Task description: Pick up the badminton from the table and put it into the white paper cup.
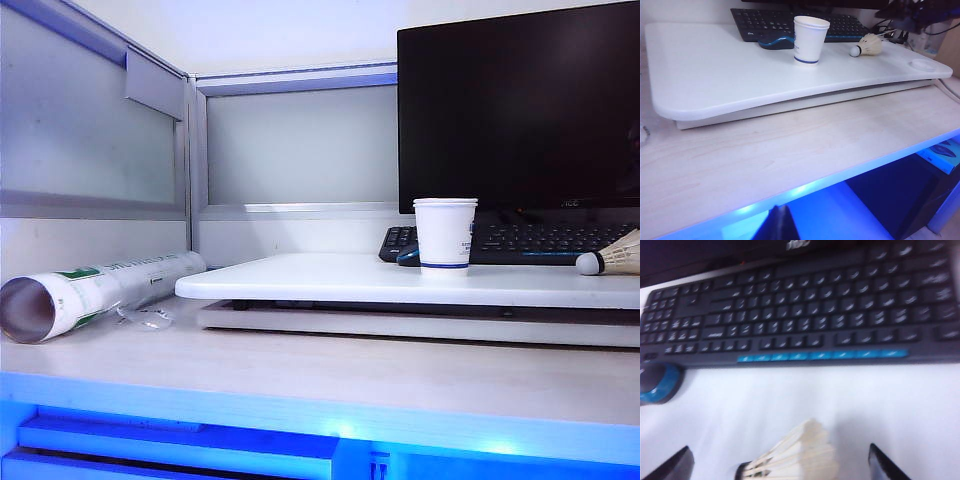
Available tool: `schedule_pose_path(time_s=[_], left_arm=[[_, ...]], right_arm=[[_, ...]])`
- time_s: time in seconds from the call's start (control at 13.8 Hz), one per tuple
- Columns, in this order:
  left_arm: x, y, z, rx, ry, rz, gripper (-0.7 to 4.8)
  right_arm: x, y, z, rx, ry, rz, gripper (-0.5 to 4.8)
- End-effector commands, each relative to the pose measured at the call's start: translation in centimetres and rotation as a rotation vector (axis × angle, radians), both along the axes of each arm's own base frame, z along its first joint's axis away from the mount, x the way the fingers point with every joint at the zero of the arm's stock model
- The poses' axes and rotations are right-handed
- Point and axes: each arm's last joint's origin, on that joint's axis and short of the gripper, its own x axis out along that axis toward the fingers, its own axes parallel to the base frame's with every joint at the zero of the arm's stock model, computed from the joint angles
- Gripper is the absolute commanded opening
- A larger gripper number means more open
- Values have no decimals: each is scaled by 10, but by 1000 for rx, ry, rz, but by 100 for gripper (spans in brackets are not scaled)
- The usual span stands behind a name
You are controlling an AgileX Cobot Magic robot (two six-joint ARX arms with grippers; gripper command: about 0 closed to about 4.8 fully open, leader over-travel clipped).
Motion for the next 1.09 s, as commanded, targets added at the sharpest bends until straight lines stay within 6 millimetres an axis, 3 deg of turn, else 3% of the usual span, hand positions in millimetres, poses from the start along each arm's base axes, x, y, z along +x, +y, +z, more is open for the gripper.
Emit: schedule_pose_path(time_s=[0.07,0.51,0.73,0.94,1.09], left_arm=[[-1,0,-2,0,24,-14,-5],[-1,0,-2,0,25,-14,-5],[-1,0,-2,0,25,-14,-5],[-1,0,-2,0,24,-14,-5],[-1,0,-2,0,24,-14,-5]], right_arm=[[6,-4,-8,62,10,39,458],[15,-6,-32,102,70,79,448],[23,-8,-33,107,64,96,417],[30,-10,-31,140,54,128,318],[30,-10,-32,161,61,122,318]])
